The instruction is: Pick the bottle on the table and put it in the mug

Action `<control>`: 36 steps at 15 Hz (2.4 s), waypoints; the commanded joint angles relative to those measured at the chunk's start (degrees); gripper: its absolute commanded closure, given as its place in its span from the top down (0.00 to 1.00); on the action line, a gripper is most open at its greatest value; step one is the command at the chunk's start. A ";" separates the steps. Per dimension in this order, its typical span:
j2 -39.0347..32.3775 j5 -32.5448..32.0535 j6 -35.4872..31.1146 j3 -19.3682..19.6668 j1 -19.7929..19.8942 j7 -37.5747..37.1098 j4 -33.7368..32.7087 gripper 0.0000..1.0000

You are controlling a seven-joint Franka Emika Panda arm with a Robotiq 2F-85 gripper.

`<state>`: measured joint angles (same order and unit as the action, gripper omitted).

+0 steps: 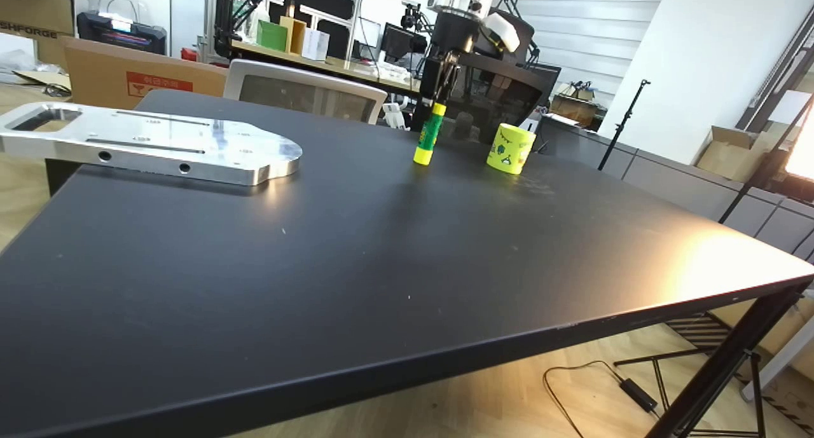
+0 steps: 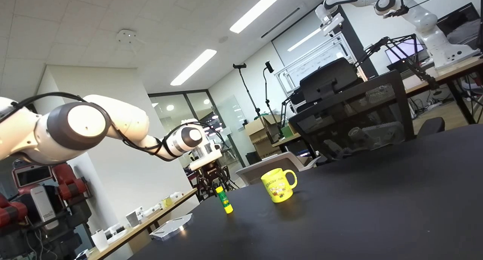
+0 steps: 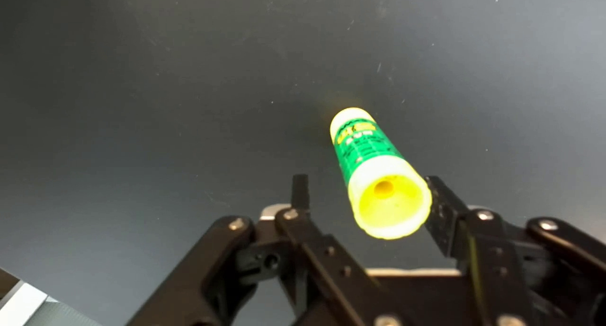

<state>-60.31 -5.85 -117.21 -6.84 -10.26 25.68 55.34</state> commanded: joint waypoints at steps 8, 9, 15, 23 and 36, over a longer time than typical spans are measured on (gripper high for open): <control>2.50 0.60 15.08 0.48 1.50 -0.69 -8.02 0.09; 3.43 0.20 15.09 0.87 1.77 -0.93 -8.40 0.09; 8.57 -0.17 10.14 3.46 7.04 1.42 -7.51 0.09; 6.70 0.73 7.58 4.45 14.67 1.54 -7.16 0.09; 2.82 0.21 12.26 4.50 14.47 0.62 -6.85 0.09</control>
<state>-57.06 -5.59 -104.79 -2.51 4.58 27.38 48.25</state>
